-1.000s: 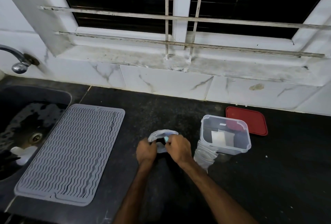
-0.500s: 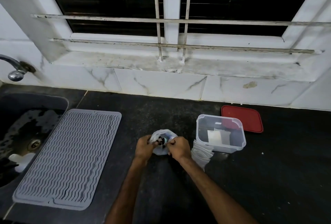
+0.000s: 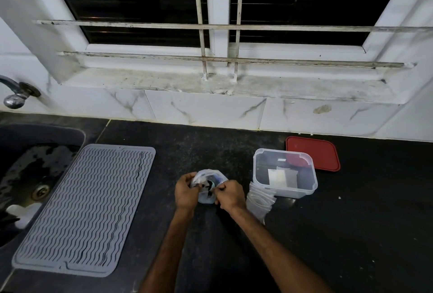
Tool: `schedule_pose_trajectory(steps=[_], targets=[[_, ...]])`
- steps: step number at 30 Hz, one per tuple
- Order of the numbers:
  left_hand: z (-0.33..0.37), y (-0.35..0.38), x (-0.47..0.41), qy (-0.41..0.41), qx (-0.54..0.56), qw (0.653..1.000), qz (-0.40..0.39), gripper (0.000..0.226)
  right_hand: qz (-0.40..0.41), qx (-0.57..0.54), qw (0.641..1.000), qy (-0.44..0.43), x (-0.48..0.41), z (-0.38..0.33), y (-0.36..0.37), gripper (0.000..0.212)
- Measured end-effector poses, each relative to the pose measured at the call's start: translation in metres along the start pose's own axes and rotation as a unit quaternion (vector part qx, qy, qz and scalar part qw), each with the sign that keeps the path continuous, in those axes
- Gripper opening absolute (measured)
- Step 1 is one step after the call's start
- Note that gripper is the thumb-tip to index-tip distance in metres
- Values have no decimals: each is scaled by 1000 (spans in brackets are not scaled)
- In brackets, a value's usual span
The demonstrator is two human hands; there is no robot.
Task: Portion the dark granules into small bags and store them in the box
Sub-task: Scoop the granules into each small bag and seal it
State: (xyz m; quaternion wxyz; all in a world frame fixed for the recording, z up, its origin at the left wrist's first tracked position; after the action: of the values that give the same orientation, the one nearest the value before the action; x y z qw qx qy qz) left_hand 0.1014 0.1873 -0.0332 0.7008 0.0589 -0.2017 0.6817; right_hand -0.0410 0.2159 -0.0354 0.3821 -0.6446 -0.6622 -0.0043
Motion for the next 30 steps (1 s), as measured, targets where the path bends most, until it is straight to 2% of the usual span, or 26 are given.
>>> schedule_pose_trajectory(steps=[7, 13, 19, 24, 30], targets=[[-4, -1, -1, 1, 12, 1000, -10, 36, -1, 1, 1000, 18, 1, 0, 1, 26], [-9, -6, 2, 21, 22, 1000, 5, 23, -2, 13, 1000, 24, 3, -1, 2, 26], [-8, -4, 1, 4, 72, 997, -13, 38, 1, 21, 999, 28, 5, -3, 2, 31], [-7, -3, -1, -8, 46, 999, -23, 37, -6, 32, 999, 26, 5, -3, 2, 33], [-7, -6, 3, 11, -50, 998, -29, 40, 1, 32, 999, 27, 6, -4, 2, 31]])
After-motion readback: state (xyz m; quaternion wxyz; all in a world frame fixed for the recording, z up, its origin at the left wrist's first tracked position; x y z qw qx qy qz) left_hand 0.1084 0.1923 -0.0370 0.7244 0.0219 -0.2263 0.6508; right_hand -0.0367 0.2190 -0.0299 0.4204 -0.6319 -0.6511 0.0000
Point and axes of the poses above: each hand's wrist, its own x-axis away from the middle knuckle, its own y-axis out of the palm, z = x × y, the point moved 3 cm from there along -x, towards the middle knuckle, and after that the axes turned 11 degrees about -z, right-handed, at the moved point
